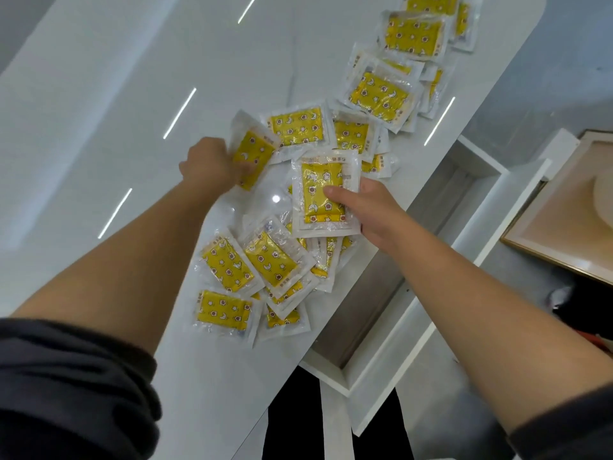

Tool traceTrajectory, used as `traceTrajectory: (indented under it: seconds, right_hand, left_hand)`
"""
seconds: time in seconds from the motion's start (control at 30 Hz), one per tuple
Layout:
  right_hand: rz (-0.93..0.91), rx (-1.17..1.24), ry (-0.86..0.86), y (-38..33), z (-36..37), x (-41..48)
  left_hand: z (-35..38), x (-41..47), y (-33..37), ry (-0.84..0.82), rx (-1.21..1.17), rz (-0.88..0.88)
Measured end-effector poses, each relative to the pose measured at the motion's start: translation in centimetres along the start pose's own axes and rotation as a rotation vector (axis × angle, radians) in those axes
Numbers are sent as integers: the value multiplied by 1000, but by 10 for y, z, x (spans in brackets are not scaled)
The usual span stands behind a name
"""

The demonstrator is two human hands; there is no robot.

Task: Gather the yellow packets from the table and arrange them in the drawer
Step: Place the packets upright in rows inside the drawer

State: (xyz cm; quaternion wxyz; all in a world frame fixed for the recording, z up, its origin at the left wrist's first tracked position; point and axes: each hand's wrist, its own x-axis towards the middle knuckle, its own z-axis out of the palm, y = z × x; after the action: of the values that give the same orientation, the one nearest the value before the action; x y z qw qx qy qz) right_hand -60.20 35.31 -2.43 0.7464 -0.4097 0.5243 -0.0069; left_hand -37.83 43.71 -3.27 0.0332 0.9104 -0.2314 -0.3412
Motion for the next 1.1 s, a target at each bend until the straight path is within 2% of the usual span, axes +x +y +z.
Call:
traceTrajectory:
  seconds: [0.13,0.27,0.37,0.47,0.63,0.73,0.9,1.0,1.1]
  right_hand:
    - [-7,24,20,-7,-10,-4]
    - [5,41,49,-8,-19,-4]
    - [0,54,47,-5,-25,-2]
    - [1,60,43,-2,-29,1]
    - [2,82,47,2,-33,2]
    - [5,94,56,4,-33,3]
    - [23,110,61,4,-31,0]
    - [14,166,70,4,-29,-3]
    - [18,286,64,1,-31,-12]
  left_hand:
    - [-16,9,32,-46,118,441]
    - [-2,28,68,-144,369,624]
    - [13,40,81,-173,440,619]
    - [18,42,84,-116,548,639]
    - [19,43,83,-113,561,637]
    - [15,40,79,-185,397,596]
    - [6,25,68,-158,253,542]
    - [-2,8,61,-97,76,506]
    - [-8,-21,53,-1,-210,461]
